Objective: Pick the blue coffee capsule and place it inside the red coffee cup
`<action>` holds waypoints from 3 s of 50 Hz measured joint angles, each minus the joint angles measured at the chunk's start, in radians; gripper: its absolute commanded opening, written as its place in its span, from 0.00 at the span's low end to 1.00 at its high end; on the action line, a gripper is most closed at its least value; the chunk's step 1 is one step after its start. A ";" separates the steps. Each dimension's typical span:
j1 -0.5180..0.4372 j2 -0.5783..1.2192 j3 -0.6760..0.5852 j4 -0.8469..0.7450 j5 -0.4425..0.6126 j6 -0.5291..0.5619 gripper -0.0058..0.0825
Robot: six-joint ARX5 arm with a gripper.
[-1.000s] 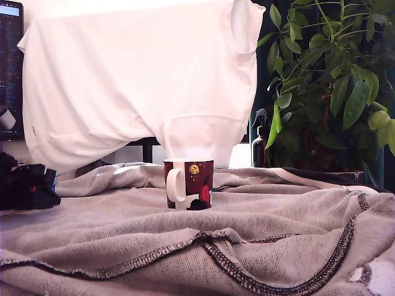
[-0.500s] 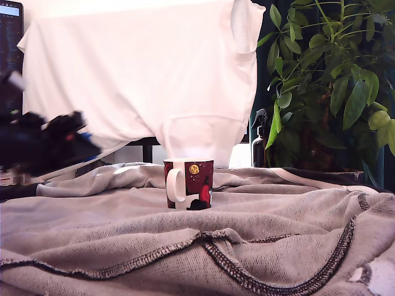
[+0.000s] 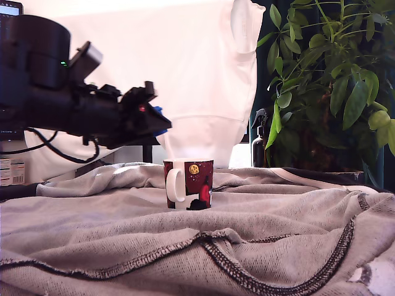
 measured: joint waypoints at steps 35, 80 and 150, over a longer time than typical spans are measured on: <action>-0.058 0.000 0.016 -0.060 -0.005 0.084 0.68; 0.017 -0.142 0.079 -0.517 0.130 0.127 0.62; -0.108 -0.259 0.082 -1.114 -0.143 -0.237 0.62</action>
